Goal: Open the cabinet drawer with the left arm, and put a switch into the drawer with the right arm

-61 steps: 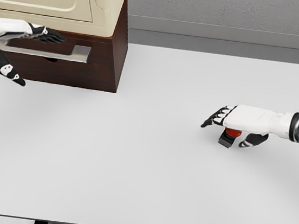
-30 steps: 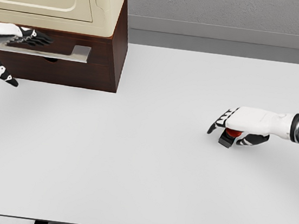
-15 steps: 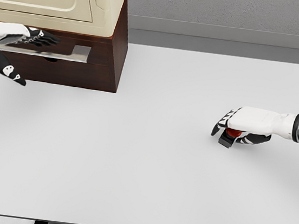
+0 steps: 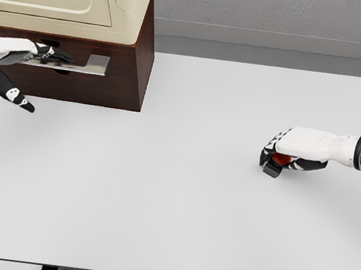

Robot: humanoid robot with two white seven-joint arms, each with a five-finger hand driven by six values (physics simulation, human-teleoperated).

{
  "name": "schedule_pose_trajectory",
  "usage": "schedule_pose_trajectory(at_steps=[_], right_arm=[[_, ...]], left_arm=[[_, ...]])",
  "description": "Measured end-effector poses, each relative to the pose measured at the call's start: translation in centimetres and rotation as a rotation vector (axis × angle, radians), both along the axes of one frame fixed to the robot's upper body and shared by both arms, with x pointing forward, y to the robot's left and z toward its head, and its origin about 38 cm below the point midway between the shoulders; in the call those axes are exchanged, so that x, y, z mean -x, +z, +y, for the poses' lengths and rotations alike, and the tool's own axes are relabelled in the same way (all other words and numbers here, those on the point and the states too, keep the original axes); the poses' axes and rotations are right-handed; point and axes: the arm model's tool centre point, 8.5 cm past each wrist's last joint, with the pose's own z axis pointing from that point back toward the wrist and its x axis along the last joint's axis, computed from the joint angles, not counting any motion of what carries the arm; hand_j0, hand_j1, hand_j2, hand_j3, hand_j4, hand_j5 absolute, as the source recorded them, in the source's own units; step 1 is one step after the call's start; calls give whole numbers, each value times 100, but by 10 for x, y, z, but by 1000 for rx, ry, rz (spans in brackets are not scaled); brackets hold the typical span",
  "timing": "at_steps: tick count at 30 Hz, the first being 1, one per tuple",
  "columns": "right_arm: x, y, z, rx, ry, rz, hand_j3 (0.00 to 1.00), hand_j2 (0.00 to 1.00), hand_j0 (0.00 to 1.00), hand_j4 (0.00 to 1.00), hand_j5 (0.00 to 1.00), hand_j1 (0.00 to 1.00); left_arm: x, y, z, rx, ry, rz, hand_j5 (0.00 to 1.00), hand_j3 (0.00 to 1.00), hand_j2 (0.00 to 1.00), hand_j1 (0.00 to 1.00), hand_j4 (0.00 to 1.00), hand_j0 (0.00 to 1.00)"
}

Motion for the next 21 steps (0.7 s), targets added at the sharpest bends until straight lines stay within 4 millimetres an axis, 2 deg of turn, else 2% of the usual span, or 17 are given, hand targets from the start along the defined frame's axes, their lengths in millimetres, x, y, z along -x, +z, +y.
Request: schedule_pose_trajectory(at_steps=[1,7,10,15,18,21], right_arm=[[-3,7,4,-83,-27,-11,53,53,53,53,53,53],[-1,2,2,-20,-1,-15,51,51,51,51,51,51],[-1,2,1,2,11,-26,52,52,52,52,52,52],[-1,2,1,-5,7,-18,60,60,60,60,60,60],[-1,3,1,-11,3,-16,60,60,60,60,60,60],[-3,6,1,-13,1,-22,68,68,68,68,68,68]], left_arm=[[2,-1,1,0,1,0,100,100,100,100,100,100],[8,-3,-2,-13,-17,10,100,100,100,100,100,100],[17,-1,-1,-18,-26,18,100,100,100,100,100,100],[28,1,0,-20,-34,32,100,100,100,100,100,100],[34,4,1,-18,-37,38,100,100,100,100,100,100],[38,5,2,-14,-38,44,100,100,100,100,100,100]])
